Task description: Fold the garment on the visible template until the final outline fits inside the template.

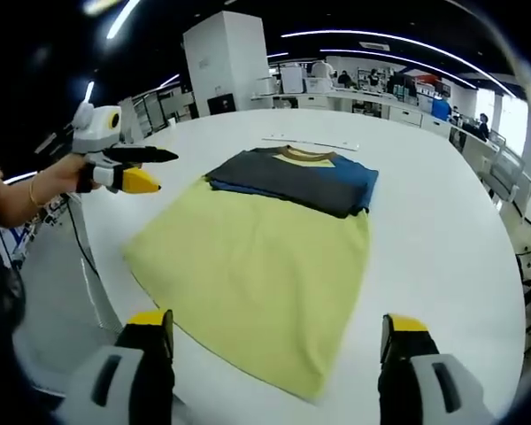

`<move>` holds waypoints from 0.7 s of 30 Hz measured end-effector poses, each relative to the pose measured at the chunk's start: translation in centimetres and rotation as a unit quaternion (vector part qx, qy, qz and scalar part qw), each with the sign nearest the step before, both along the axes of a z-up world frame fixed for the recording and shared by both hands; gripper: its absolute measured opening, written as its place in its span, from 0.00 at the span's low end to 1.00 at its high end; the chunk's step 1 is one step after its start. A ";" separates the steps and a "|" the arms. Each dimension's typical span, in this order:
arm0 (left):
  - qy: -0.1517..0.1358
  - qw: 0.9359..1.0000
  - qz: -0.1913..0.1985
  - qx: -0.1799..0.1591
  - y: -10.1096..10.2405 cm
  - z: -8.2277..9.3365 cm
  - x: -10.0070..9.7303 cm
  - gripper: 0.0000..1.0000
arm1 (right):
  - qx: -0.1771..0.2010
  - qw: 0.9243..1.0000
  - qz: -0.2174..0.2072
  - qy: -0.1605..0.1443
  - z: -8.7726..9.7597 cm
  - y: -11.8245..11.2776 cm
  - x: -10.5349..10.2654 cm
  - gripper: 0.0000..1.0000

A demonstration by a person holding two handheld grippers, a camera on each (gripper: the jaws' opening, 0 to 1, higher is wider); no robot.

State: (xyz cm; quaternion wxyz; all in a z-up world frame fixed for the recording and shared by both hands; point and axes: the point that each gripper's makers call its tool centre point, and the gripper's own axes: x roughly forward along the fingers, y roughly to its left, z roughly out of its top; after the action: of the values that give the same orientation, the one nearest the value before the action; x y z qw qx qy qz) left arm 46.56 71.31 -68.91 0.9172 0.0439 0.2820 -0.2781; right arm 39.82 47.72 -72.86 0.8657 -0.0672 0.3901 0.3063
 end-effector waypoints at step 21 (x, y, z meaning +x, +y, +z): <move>0.048 0.997 0.036 0.041 3.7 -4.5 -7.8 0.70 | -0.017 0.998 -0.042 0.048 -3.1 -1.3 -2.1 0.78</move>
State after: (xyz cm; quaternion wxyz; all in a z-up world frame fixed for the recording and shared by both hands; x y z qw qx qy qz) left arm 38.75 74.97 -73.44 0.9095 0.0577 0.3384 -0.2345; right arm 37.76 46.39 -75.93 0.8567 -0.0509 0.4389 0.2662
